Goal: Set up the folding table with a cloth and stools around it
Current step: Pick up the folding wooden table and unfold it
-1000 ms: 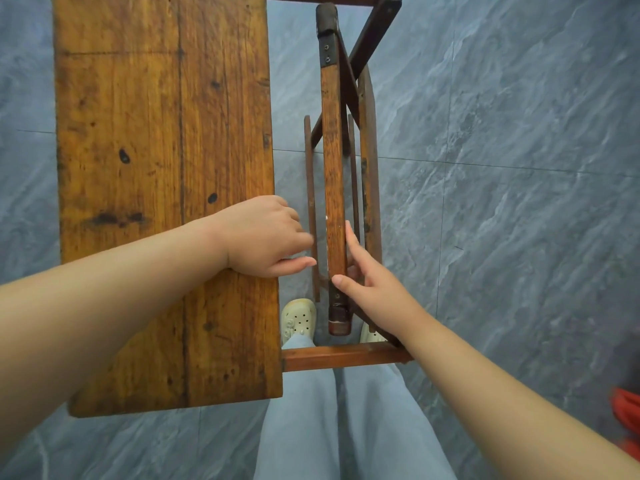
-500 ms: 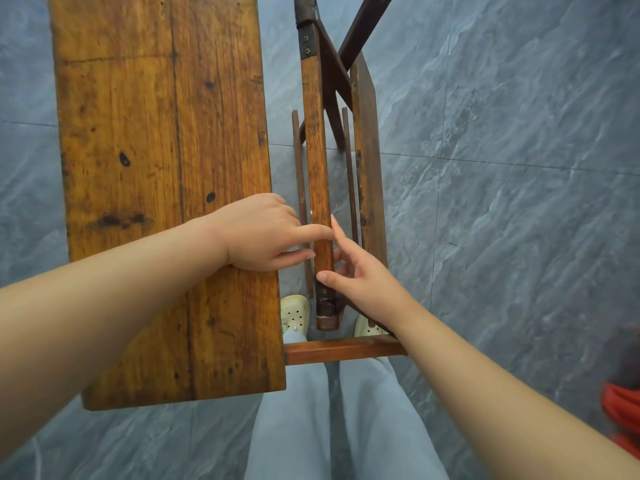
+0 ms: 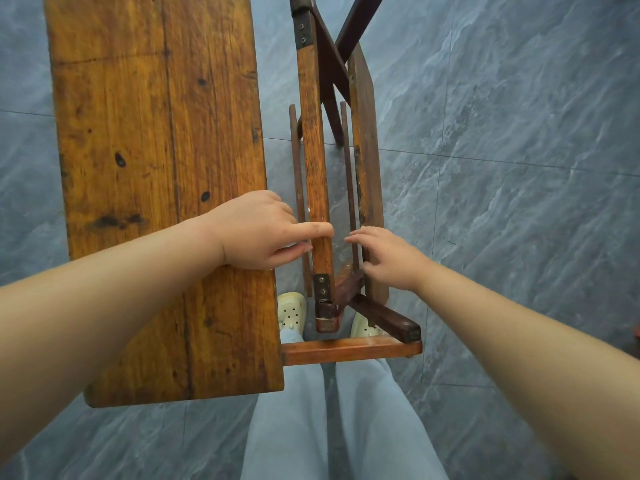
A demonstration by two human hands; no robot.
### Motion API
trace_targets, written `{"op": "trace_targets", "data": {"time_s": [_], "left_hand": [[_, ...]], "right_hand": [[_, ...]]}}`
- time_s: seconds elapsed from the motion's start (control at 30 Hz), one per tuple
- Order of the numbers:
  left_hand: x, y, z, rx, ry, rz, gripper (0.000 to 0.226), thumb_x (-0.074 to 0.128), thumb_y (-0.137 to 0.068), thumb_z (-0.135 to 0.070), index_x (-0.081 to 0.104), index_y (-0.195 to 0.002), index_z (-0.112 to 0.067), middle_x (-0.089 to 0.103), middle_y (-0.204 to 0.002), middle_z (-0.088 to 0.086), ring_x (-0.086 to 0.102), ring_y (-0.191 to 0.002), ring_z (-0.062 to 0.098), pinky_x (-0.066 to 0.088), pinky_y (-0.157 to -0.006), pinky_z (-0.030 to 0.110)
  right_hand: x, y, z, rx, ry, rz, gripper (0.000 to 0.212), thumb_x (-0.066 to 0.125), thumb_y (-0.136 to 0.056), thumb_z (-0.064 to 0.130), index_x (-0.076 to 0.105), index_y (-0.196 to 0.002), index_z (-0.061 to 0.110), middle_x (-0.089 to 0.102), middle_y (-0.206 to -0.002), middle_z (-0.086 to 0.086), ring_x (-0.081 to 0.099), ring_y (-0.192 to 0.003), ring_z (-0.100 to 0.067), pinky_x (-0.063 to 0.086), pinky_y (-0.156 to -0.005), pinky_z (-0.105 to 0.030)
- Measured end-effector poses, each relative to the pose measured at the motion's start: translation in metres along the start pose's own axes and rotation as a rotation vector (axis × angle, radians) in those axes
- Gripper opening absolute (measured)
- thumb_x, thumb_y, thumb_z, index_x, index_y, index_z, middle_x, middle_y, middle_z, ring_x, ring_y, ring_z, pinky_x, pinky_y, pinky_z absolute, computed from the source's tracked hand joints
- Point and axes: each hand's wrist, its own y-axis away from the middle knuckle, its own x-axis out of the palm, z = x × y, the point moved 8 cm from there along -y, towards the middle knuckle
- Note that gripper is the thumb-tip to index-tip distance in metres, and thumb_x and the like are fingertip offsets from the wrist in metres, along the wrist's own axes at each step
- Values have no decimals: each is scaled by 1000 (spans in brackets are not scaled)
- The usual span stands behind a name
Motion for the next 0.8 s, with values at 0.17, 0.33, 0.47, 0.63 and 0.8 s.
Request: {"op": "trace_targets", "data": {"time_s": [0.17, 0.33, 0.47, 0.63, 0.8], "left_hand": [[2, 0, 0, 8, -10, -17, 47, 27, -96, -35, 51, -132, -18, 50, -51, -8, 33, -45, 10, 21, -51, 23], [1, 1, 1, 7, -8, -17, 46, 29, -95, -34, 51, -132, -17, 49, -51, -8, 31, -46, 10, 16, -50, 20], [-1, -3, -2, -4, 43, -2, 44, 31, -95, -34, 57, -126, -15, 53, -52, -6, 34, -47, 10, 26, -51, 23], [-7, -5, -3, -5, 79, 13, 42, 31, -95, -36, 60, -120, -17, 56, -55, -7, 49, -48, 11, 27, -53, 20], [-9, -7, -5, -10, 91, 27, 42, 32, -95, -38, 65, -109, -16, 59, -57, -7, 54, -50, 11, 30, -54, 19]], "right_hand": [[24, -11, -9, -229, 788, 189, 64, 54, -89, 14, 30, -148, 17, 18, -159, -8, -1, -148, -28, -2, -118, -42], [30, -10, -12, -287, 1127, 315, 67, 54, -90, 20, 22, -148, 11, 12, -159, -14, -11, -146, -37, -9, -116, -49], [26, -15, -10, -321, 1140, 311, 63, 56, -89, 19, 28, -145, 12, 28, -153, -13, 5, -147, -35, -6, -117, -52], [13, -8, -14, -350, 1115, 286, 48, 56, -88, 19, 44, -135, 13, 45, -138, -8, 31, -134, -30, 2, -119, -50], [-5, 14, -23, -363, 1106, 325, 51, 56, -91, 15, 41, -140, 14, 43, -143, -7, 28, -138, -29, 5, -120, -47]]}}
